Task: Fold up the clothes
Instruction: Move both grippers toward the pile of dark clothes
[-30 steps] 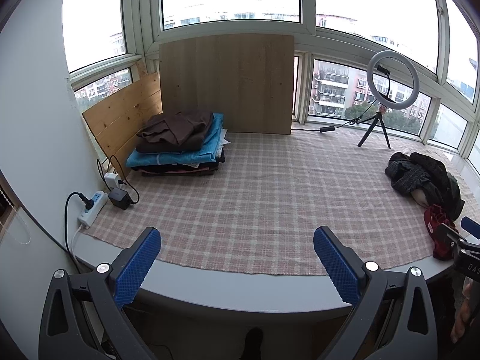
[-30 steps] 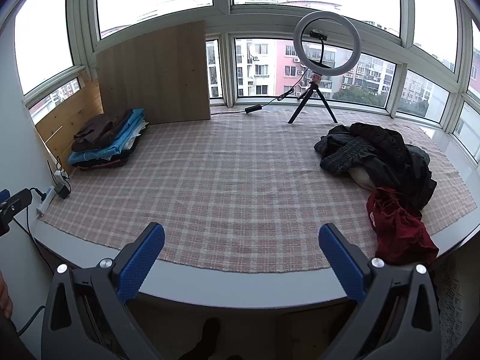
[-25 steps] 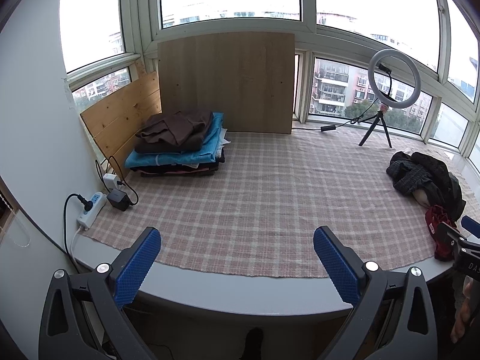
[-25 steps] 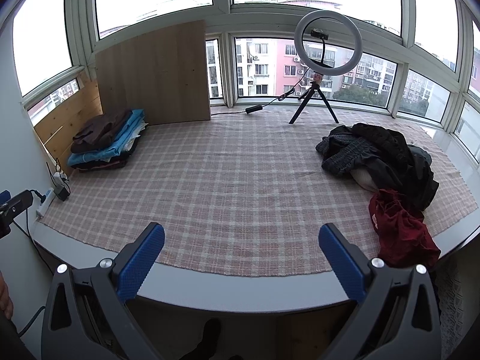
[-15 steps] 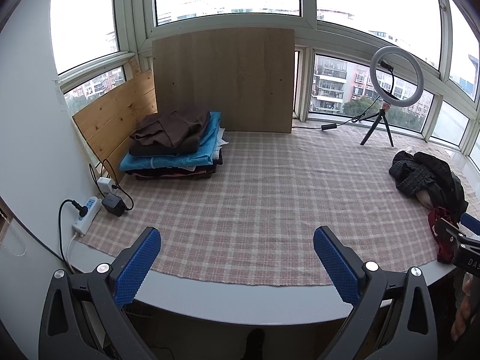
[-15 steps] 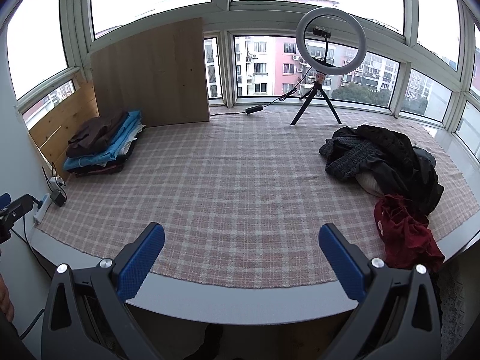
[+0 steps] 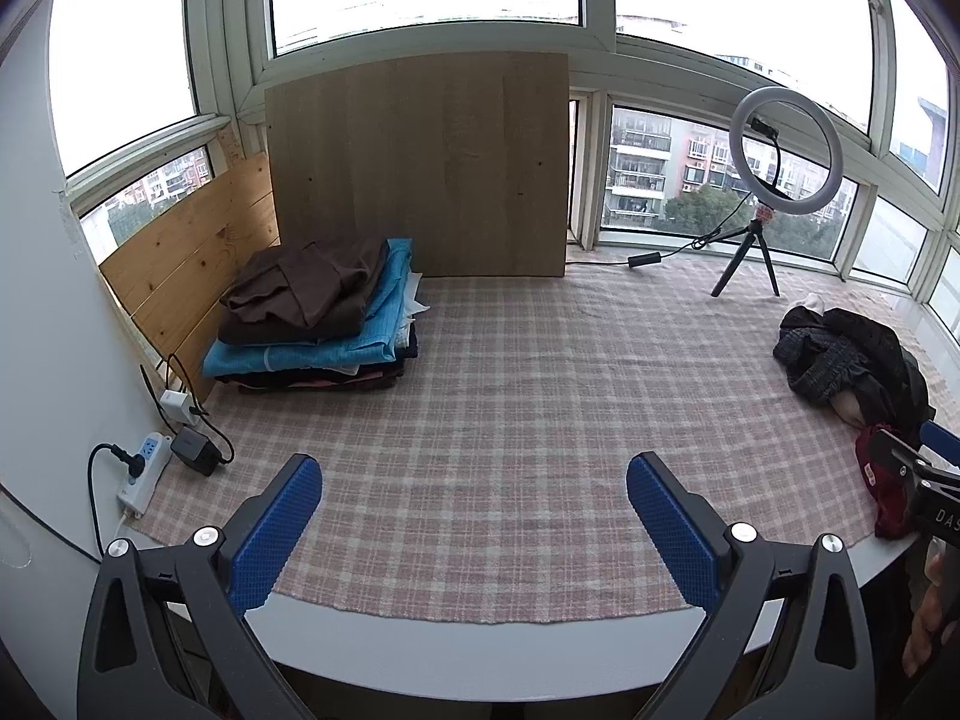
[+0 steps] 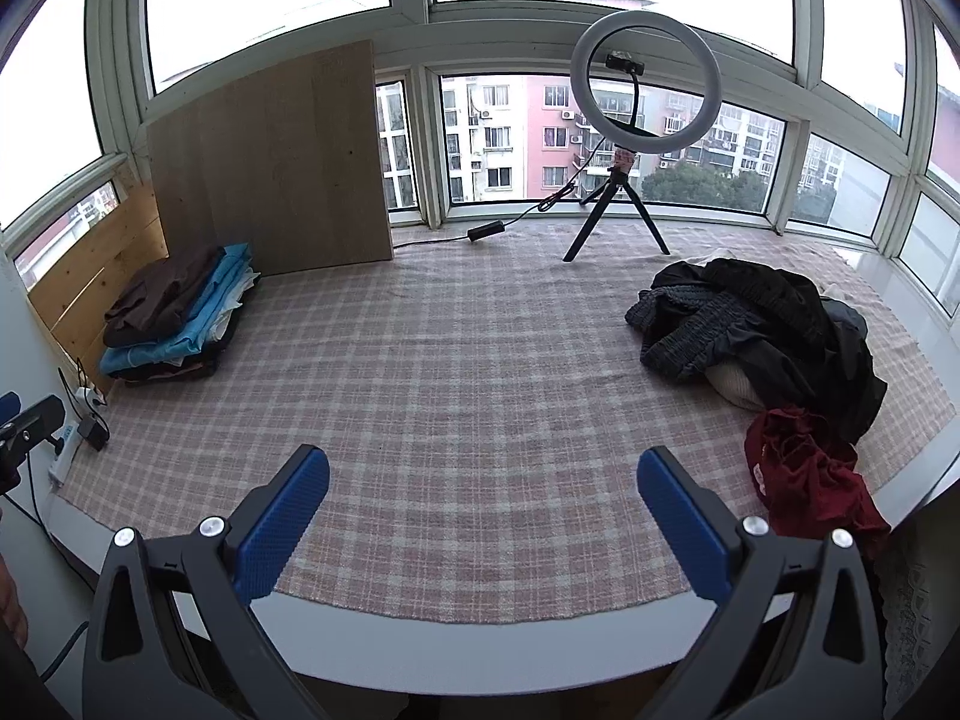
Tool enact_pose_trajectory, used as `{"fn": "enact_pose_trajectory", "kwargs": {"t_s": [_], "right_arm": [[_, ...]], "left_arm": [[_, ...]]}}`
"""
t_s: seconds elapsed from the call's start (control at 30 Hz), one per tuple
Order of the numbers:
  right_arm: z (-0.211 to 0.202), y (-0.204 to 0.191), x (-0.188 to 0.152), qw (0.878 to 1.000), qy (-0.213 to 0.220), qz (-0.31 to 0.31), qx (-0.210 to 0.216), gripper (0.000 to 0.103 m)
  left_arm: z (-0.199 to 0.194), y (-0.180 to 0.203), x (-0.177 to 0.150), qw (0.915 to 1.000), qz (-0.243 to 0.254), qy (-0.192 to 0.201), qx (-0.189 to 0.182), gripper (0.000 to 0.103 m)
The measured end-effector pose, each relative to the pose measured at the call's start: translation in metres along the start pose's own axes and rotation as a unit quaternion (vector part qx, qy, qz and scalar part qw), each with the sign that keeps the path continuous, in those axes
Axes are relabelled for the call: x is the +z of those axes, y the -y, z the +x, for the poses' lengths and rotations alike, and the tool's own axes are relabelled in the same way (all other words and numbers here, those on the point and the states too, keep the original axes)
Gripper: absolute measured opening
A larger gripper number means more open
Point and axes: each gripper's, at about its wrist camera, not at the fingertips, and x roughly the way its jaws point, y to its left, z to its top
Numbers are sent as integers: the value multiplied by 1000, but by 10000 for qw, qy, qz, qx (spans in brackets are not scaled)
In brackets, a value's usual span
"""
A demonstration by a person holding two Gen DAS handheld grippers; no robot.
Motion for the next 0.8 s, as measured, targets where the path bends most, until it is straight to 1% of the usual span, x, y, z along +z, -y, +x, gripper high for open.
{"fn": "enact_pose_trajectory", "kwargs": {"t_s": [0.17, 0.27, 0.43, 0.63, 0.8], "right_arm": [[11, 8, 10, 9998, -21, 114, -145, 103], [16, 13, 17, 9995, -5, 198, -256, 103], [24, 25, 29, 9981, 28, 348, -512, 103], [31, 37, 45, 9948, 99, 534, -867, 103], [34, 44, 58, 9907, 149, 635, -1191, 103]], "left_arm": [[17, 8, 15, 9998, 150, -13, -125, 102], [29, 14, 24, 9992, 246, -45, -297, 102], [46, 30, 44, 9974, 518, 14, -509, 102], [64, 47, 74, 9935, 787, 110, -812, 102], [77, 59, 97, 9887, 1014, 174, -1092, 102]]}}
